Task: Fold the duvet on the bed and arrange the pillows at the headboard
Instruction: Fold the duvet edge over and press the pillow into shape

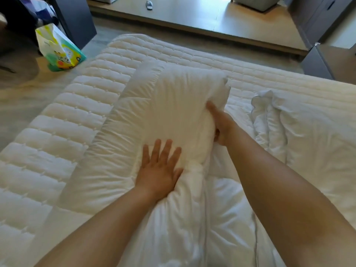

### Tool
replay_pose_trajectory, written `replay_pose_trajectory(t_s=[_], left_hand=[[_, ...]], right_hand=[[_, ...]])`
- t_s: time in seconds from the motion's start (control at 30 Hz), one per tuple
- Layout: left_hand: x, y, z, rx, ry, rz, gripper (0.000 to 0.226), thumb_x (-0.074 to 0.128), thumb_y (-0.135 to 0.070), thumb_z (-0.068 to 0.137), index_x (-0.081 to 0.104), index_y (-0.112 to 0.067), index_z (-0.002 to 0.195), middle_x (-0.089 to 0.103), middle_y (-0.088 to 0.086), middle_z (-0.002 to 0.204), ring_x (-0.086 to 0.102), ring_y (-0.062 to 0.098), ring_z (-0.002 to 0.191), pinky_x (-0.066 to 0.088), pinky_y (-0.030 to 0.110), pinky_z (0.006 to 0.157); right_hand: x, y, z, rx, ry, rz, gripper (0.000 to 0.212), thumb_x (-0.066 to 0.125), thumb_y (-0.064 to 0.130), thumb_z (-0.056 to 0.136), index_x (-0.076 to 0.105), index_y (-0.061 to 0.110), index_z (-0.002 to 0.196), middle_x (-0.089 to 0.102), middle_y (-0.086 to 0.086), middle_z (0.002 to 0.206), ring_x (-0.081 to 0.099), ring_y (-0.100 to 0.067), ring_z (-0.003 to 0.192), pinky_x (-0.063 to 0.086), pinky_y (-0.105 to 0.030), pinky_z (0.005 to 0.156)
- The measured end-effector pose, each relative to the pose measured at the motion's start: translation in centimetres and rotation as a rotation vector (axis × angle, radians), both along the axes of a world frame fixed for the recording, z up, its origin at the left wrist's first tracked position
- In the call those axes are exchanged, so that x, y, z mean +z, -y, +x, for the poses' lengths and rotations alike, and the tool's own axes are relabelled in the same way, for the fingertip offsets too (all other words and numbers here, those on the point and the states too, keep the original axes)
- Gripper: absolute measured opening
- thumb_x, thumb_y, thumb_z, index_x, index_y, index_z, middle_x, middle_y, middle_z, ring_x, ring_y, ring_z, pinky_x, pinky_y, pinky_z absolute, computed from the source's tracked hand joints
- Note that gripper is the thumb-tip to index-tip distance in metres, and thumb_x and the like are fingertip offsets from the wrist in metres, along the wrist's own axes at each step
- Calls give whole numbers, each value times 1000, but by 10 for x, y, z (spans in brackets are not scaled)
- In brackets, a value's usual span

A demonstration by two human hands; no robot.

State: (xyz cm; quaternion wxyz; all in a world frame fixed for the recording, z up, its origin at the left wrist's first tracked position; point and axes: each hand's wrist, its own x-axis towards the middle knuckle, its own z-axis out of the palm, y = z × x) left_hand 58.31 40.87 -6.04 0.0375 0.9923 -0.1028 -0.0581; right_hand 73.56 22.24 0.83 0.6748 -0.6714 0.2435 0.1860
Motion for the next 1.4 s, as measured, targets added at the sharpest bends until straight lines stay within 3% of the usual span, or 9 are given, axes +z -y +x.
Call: replay_pose_trajectory(t_s=[0.07, 0.3, 0.5, 0.63, 0.8, 0.87, 1.13, 1.3, 1.4], left_hand=[[-16, -2, -3, -4, 0, 12, 67, 10, -58, 96, 21, -27, 154, 14, 7, 163, 0, 35, 150, -4, 62, 115], [6, -28, 26, 35, 374, 11, 62, 38, -49, 94, 34, -25, 151, 25, 12, 160, 13, 40, 148, 2, 67, 114], [-41, -9, 39, -41, 100, 59, 62, 21, -54, 96, 23, -31, 154, 11, 8, 163, -2, 37, 149, 1, 68, 113], [-58, -1, 49, -17, -20, 131, 66, 10, -62, 96, -29, -35, 143, -28, 2, 159, -33, 33, 142, -19, 63, 110], [-49, 0, 50, -6, -116, 148, 74, 12, -68, 94, -24, -35, 149, -29, 2, 159, -32, 34, 142, -19, 63, 110], [-45, 0, 49, -13, -133, 155, 74, 12, -67, 93, -22, -35, 150, -29, 2, 159, -32, 35, 143, -17, 63, 110], [3, 9, 42, 123, -179, -191, 77, -6, -68, 82, 5, -43, 153, -7, -6, 164, -13, 24, 150, -11, 56, 116], [25, 39, 25, 103, -173, -234, 66, 15, -64, 95, -3, -39, 154, -14, -1, 164, -16, 26, 149, -10, 56, 117], [12, 50, 12, 94, -138, -61, 73, 13, -69, 91, -10, -36, 153, -20, 4, 162, -21, 31, 147, -11, 60, 115]], right_hand=[[-8, -7, 15, -10, 8, -97, 92, 77, 64, 56, 49, 17, 131, 65, -5, 118, 68, -28, 97, 58, -47, 78], [11, -54, 38, -173, 531, -80, 26, 49, 11, 82, 58, 23, 103, 66, -2, 102, 65, -21, 94, 56, -35, 83], [-67, -19, 52, 10, 161, -590, 42, 59, 31, 90, 54, 5, 122, 62, -16, 122, 59, -33, 115, 47, -37, 95], [-82, -20, 18, 54, 107, -560, 55, 46, 44, 97, 47, 0, 131, 57, -19, 131, 54, -34, 119, 42, -33, 94], [-45, -15, -104, 240, 10, -287, 55, 50, 65, 88, 51, 20, 120, 64, -1, 118, 62, -14, 99, 52, -32, 89], [-33, -13, -178, 340, 17, -231, 76, 61, 67, 79, 36, 28, 140, 50, 12, 136, 53, -9, 118, 43, -31, 103], [-66, -32, -305, 362, -16, -170, 87, 57, 11, 78, 15, 32, 151, 39, 20, 136, 35, 7, 126, 22, 8, 90], [-95, -63, -327, 260, -44, -160, 76, 49, 14, 69, 32, 30, 142, 46, 7, 144, 37, -8, 139, 30, -21, 114], [-88, -57, -316, 231, -80, -214, 69, 47, 1, 82, 31, 24, 146, 42, 9, 145, 34, -4, 137, 26, -16, 112]])
